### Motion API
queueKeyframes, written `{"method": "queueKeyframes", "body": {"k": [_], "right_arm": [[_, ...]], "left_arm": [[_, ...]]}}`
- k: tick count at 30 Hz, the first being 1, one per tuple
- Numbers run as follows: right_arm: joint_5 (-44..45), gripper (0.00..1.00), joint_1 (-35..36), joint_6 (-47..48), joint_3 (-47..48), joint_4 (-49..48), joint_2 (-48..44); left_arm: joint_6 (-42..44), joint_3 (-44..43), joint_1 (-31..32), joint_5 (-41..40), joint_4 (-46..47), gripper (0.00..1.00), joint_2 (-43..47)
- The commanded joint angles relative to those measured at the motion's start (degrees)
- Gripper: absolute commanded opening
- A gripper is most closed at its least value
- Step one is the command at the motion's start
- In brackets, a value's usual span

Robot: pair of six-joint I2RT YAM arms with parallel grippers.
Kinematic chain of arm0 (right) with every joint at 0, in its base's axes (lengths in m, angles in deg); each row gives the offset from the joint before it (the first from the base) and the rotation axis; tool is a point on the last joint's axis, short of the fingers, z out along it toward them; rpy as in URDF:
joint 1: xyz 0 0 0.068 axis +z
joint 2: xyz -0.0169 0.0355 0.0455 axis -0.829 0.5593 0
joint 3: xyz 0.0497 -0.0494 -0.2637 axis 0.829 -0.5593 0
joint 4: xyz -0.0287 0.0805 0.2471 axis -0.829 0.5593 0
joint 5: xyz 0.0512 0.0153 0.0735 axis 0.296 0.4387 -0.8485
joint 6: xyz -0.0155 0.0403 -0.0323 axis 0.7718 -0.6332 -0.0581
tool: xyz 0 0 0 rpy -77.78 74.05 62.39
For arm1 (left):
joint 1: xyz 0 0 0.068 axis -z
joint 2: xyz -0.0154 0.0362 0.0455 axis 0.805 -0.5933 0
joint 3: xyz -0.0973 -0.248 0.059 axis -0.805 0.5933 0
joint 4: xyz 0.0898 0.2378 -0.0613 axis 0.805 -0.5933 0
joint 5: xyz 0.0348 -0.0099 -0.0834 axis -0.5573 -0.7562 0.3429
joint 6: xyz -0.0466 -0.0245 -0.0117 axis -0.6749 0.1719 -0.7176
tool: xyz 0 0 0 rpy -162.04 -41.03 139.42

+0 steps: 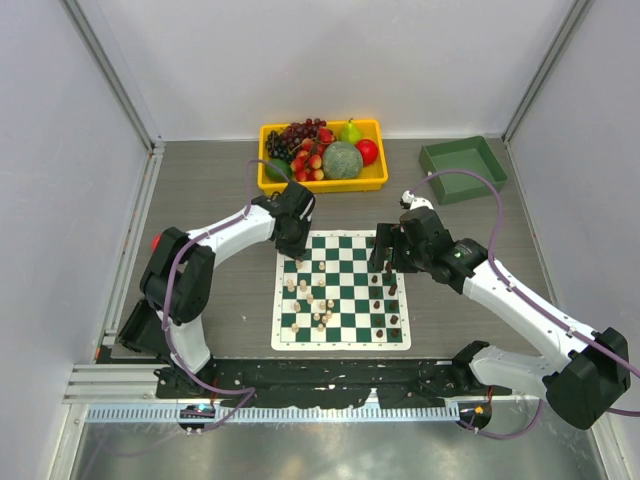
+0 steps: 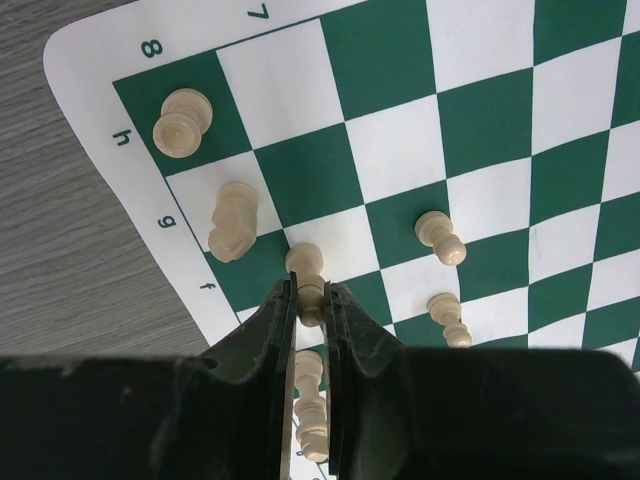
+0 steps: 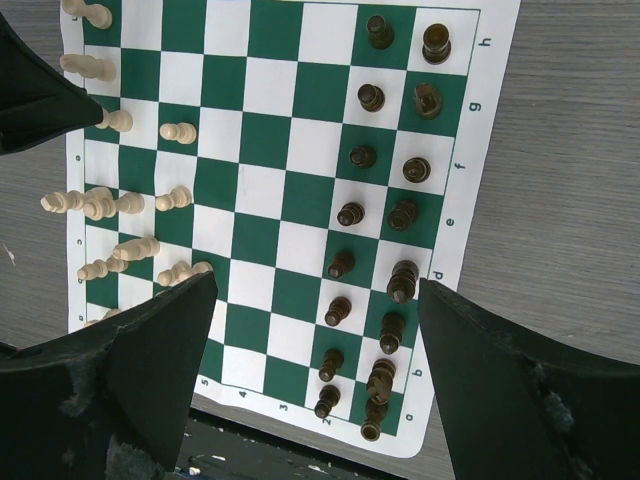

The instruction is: Set up the chess pieces on the board

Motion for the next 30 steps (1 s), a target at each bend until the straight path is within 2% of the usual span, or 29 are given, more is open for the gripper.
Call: {"method": "queueKeyframes", "body": {"k": [1, 30], "right_arm": [[-0.13, 0.88, -0.16, 0.07, 0.5, -1.92, -1.15], [-0.84, 0.88, -0.16, -0.02, 0.06, -2.62, -0.62]], "left_arm": [[0.84, -1.0, 0.17, -2.64, -0.87, 0.18, 0.82], [1.89, -1.17, 0.26, -5.46, -2.71, 0.17, 2.49]]}}
